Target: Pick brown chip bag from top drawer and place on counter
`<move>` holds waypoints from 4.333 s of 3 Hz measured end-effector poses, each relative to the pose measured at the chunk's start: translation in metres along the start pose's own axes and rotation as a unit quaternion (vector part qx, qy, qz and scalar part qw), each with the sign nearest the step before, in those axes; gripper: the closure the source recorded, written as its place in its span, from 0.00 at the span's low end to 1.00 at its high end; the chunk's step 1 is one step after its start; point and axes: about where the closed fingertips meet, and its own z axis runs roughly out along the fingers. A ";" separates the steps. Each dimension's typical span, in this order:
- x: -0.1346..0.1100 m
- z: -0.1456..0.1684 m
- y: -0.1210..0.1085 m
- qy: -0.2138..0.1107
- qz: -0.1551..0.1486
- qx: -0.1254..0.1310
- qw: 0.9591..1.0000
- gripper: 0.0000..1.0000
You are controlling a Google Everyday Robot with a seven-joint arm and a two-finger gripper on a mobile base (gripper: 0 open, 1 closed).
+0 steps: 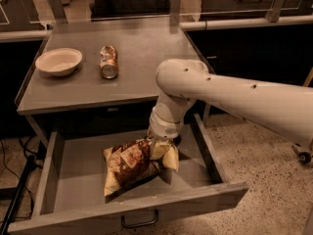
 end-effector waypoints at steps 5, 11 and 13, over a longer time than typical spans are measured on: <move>0.032 -0.159 0.038 0.053 0.047 0.031 0.997 1.00; 0.087 -0.324 0.010 0.078 0.137 0.183 0.970 1.00; 0.101 -0.319 -0.049 0.065 0.218 0.193 0.955 1.00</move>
Offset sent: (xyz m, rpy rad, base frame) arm -0.0389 -0.0847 0.1361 -0.0354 -0.0730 -0.1411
